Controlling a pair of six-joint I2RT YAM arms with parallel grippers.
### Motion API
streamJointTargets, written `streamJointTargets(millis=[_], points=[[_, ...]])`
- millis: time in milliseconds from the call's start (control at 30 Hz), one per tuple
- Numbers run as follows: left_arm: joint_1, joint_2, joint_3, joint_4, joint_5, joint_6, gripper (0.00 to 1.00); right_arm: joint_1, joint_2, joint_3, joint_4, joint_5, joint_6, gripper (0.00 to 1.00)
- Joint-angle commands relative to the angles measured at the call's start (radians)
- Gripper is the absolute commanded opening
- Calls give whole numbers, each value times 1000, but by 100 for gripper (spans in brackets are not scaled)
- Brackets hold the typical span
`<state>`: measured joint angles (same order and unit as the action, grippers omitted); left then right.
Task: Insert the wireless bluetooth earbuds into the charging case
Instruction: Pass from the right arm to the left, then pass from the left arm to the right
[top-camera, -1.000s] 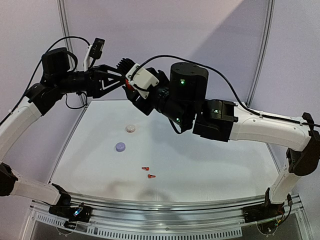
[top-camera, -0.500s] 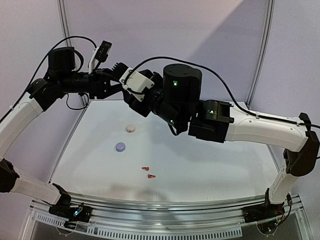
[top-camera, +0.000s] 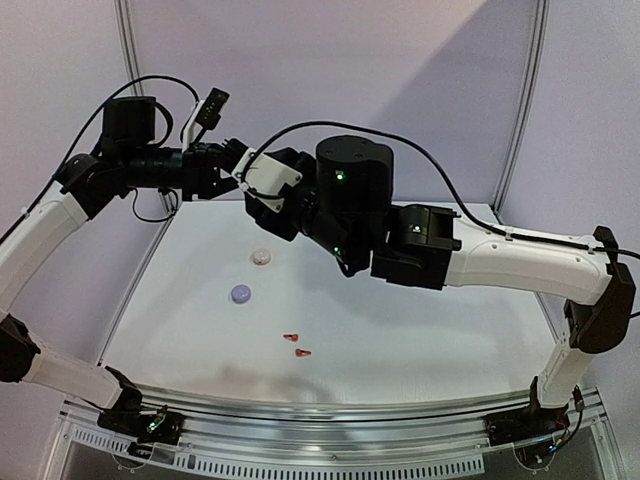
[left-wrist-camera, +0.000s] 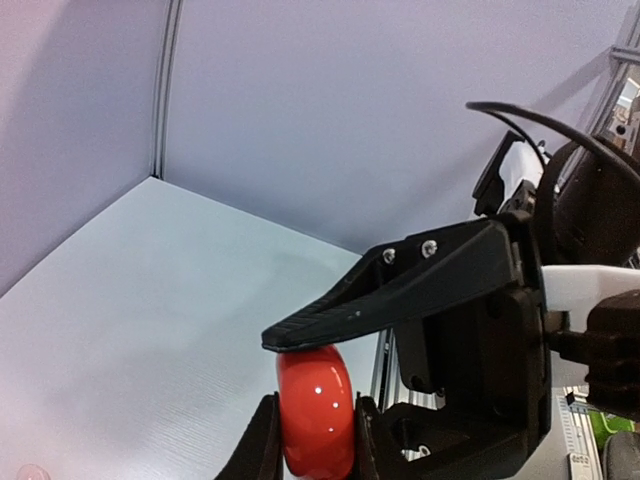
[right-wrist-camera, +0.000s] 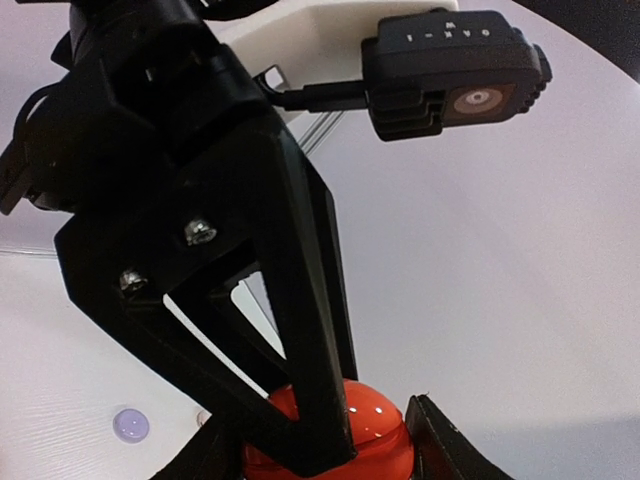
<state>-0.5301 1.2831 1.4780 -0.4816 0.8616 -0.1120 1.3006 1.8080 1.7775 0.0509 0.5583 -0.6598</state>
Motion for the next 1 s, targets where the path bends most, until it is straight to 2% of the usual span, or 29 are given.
streamJointTargets(millis=[0, 67, 100, 200, 300, 367, 533, 667, 800, 967], points=[[-12, 15, 33, -115, -40, 189, 0, 4, 9, 53, -18, 7, 66, 69], [-10, 18, 50, -169, -82, 283, 0, -12, -4, 89, -162, -42, 125, 90], [-10, 18, 59, -198, -101, 338, 0, -24, -10, 107, -237, -90, 190, 95], [-10, 19, 82, -290, -139, 525, 0, -85, -74, 105, -402, -360, 328, 97], [-11, 19, 102, -361, -171, 664, 0, -157, -147, 55, -454, -676, 453, 93], [-14, 24, 121, -406, -161, 739, 0, -185, -161, 35, -479, -754, 503, 88], [-29, 39, 151, -498, -132, 817, 0, -193, -119, 70, -533, -781, 480, 69], [-47, 36, 156, -531, -131, 843, 0, -195, -56, 138, -588, -783, 453, 61], [-57, 36, 158, -542, -137, 849, 0, -196, 9, 200, -619, -795, 430, 58], [-66, 36, 157, -555, -136, 854, 0, -195, 40, 212, -597, -809, 430, 46]])
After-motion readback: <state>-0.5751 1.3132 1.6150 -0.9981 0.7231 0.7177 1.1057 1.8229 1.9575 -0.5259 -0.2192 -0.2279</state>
